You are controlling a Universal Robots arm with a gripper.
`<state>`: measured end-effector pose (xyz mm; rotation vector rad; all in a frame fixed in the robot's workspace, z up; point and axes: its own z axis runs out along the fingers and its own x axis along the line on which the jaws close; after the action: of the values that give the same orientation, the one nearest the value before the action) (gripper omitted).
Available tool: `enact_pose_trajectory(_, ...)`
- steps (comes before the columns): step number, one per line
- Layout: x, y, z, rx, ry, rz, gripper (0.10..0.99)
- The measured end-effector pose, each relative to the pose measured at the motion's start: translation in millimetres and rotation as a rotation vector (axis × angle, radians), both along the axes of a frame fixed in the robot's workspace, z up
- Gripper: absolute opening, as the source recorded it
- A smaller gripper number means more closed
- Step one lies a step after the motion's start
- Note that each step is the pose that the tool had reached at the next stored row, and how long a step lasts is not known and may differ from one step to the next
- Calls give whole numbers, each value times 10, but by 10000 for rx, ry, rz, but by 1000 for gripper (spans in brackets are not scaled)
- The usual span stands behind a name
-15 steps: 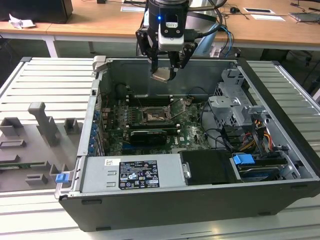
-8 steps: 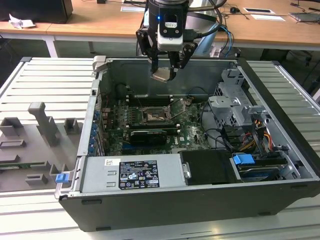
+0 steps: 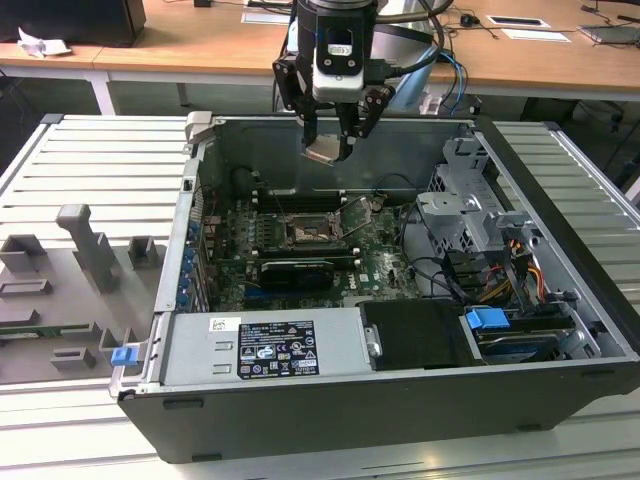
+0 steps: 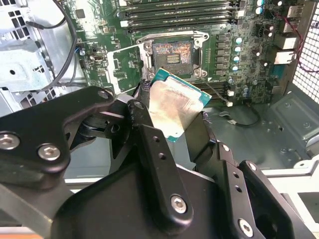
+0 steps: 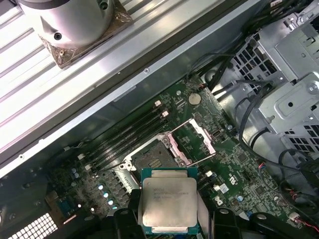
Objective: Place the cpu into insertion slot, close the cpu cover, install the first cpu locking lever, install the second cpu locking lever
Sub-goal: 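Place the cpu into insertion slot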
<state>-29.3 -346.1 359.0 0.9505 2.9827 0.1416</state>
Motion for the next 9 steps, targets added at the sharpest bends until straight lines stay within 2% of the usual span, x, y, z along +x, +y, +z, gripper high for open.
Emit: enact_pose_trajectory(9,0,0,-1,1,-1,-317,525)
